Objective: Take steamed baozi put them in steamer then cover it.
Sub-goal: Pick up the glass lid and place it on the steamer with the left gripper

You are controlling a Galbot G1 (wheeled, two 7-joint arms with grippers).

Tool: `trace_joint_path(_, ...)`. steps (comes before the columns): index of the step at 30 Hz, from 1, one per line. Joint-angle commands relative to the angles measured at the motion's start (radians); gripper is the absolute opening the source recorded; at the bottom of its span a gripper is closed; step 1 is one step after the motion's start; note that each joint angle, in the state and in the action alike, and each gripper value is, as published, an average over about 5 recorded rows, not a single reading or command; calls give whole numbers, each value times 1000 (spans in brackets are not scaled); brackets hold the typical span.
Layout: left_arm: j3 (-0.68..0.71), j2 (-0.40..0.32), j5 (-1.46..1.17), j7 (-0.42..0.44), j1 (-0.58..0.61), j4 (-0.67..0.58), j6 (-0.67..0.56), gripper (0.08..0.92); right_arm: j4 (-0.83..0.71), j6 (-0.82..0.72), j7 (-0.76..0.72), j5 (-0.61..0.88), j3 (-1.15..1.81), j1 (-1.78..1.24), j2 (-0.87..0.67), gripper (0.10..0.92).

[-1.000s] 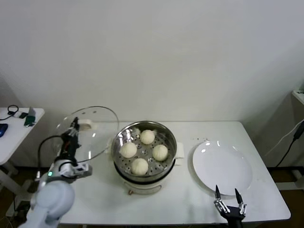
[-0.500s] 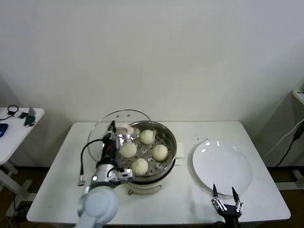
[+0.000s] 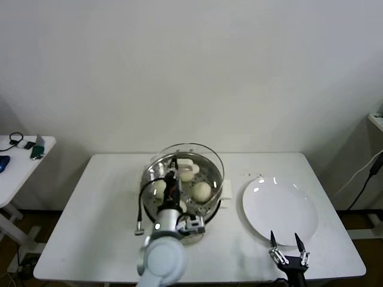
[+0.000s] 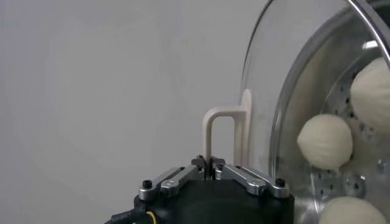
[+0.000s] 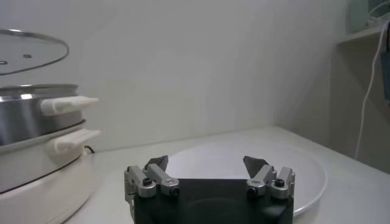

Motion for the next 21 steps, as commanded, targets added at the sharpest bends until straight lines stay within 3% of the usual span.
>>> trace_joint_path(1, 43, -66, 95, 13, 28, 31, -6, 140, 25, -17, -3, -14, 11, -5, -10, 823)
trace_joint_path(21, 2, -32, 102, -34, 46, 80, -23, 140, 36, -11, -7, -8, 25, -20, -14, 823)
